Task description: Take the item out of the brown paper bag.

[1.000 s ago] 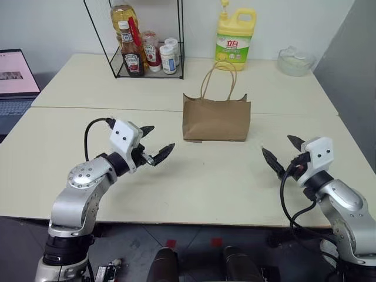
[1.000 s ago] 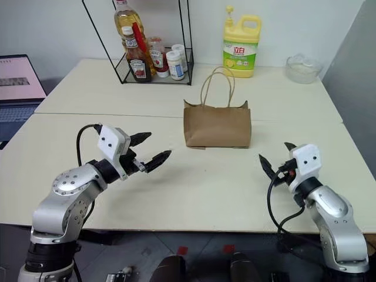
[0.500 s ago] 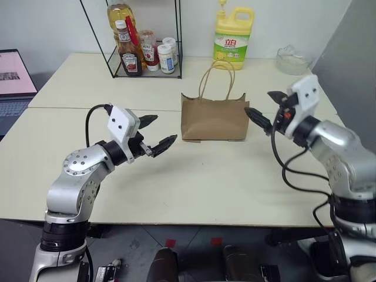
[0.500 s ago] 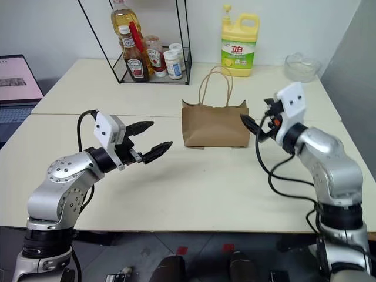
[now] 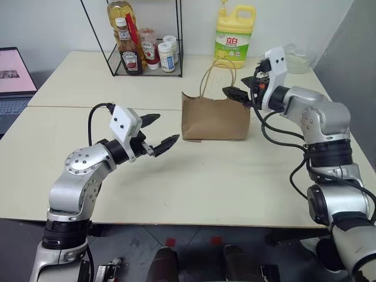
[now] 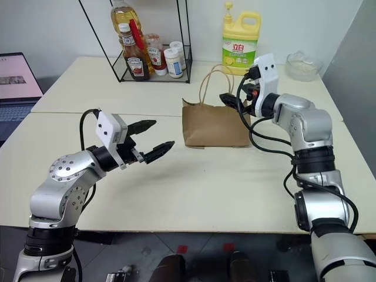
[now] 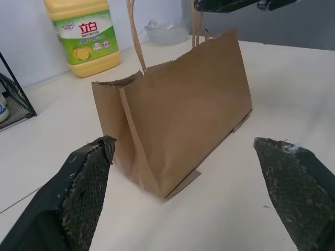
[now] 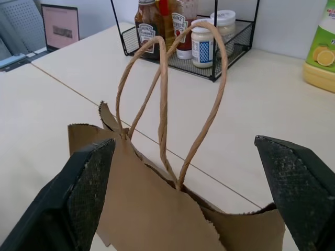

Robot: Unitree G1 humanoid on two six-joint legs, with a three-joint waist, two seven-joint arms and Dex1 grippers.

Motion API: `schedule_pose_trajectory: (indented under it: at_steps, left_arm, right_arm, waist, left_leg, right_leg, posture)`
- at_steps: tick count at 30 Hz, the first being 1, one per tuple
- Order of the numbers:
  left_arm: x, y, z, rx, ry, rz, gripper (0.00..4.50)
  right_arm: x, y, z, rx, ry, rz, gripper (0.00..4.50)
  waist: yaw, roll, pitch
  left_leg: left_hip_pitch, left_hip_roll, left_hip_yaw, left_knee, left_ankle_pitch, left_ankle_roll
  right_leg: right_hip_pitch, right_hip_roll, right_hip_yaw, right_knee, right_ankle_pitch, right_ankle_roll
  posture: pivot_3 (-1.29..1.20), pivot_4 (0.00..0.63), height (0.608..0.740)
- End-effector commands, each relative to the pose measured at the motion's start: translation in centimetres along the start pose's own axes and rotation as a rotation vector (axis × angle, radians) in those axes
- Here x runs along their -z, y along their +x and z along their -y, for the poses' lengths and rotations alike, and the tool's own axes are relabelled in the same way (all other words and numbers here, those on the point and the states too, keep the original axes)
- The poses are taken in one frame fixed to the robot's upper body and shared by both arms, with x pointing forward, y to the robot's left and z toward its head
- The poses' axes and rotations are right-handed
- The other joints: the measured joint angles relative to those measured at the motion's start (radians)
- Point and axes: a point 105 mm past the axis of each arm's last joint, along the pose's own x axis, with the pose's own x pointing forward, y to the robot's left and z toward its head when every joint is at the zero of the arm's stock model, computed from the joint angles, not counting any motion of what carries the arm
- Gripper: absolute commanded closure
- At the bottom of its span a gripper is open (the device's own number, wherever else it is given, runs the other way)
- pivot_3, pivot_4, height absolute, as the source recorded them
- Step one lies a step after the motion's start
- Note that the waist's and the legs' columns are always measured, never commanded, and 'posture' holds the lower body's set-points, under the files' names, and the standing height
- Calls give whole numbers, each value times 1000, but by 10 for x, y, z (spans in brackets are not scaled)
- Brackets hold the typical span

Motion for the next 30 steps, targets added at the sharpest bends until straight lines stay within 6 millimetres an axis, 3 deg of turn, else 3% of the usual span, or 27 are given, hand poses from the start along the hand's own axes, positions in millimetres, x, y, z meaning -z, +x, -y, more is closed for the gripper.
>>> schedule_pose_trajectory:
  at_steps: [1, 12, 16, 25, 30]
  left_arm:
    - [-11, 2, 1, 6, 43, 37, 0]
    - [-8, 2, -1, 2, 48, 34, 0]
    - [-7, 2, 0, 3, 50, 33, 0]
    - [0, -5, -7, -19, 50, 4, 0]
    - [2, -12, -12, -42, 48, -13, 0]
  right_arm:
    - [-21, 7, -2, -24, -39, 51, 32]
    - [-43, 20, -3, -88, -11, 83, 32]
    - [-47, 22, -3, -94, -6, 91, 1254]
    - [-60, 28, -10, -101, -21, 131, 4470]
    - [-70, 31, -17, -111, -71, 154, 4470]
  waist:
    - [-3, 0, 0]
    - [-7, 1, 1]
    - [-8, 1, 1]
    - [-10, 1, 1]
    - [-10, 1, 1]
  left_leg:
    - [0, 0, 0, 0, 0, 0]
    - [-1, 0, 0, 0, 0, 0]
    - [-1, 0, 0, 0, 0, 0]
    - [-6, 0, 0, 0, 0, 0]
    - [-8, 0, 0, 0, 0, 0]
  right_leg:
    - [0, 0, 0, 0, 0, 0]
    - [-2, 0, 0, 1, 0, 0]
    - [-2, 0, 0, 1, 0, 0]
    - [-7, 0, 0, 2, 0, 0]
    - [-9, -1, -1, 2, 0, -1]
  posture:
    - [0, 150, 740]
    - [0, 150, 740]
    - [0, 150, 740]
    - [0, 150, 740]
    - [0, 150, 740]
